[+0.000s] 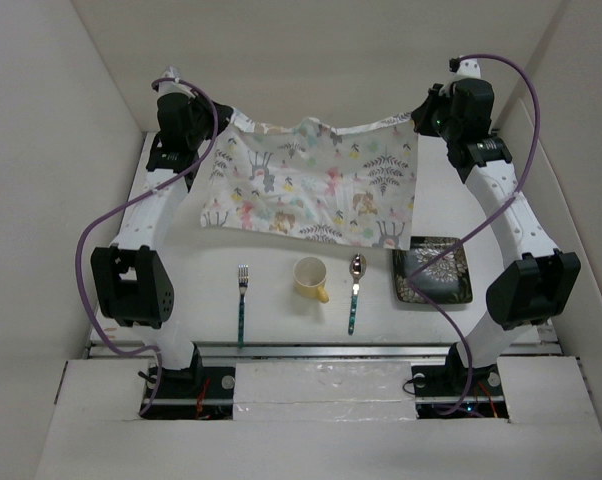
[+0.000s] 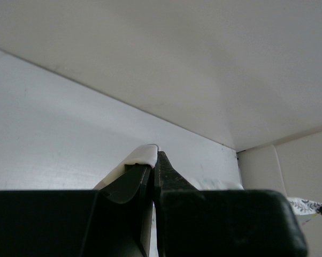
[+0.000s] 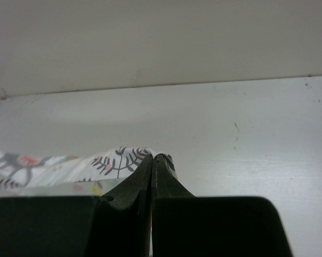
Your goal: Set the dinner table for one person
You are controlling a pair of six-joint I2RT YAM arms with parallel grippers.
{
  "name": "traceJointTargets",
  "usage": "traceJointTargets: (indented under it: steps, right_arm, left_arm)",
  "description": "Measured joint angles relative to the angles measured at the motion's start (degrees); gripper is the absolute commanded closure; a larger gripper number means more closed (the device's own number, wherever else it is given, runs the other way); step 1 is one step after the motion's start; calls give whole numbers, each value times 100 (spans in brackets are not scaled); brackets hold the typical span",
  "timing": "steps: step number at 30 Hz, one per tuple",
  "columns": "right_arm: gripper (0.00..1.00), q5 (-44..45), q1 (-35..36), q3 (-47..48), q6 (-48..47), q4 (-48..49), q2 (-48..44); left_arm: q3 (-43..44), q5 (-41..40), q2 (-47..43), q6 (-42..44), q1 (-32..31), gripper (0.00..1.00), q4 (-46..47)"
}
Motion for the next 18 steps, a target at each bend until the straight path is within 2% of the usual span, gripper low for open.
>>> traceJointTargets:
  steps: [4, 6, 9, 12, 15, 18]
  right_arm:
    - [100, -221, -87, 1121, -2, -247, 737]
    - [100, -326, -153, 1580, -4, -348, 835]
    - [100, -487, -280, 1652, -2, -243, 636]
    - [100, -715, -437, 914, 68, 184, 177]
    - [100, -935, -553, -393, 225, 789, -243]
    - [100, -1134, -656, -1609, 372, 1213, -188]
  left_arm:
    - [1154, 280, 846, -24, 103, 100, -188]
    - [1307, 435, 861, -63, 195, 100, -197]
    - [1110, 656, 656, -175, 363, 100, 197]
    - [179, 850, 173, -382, 549, 100, 780]
    - [-938, 1047, -146, -623, 723, 100, 1429]
    - [-2015, 1123, -101, -820, 828, 100, 1888]
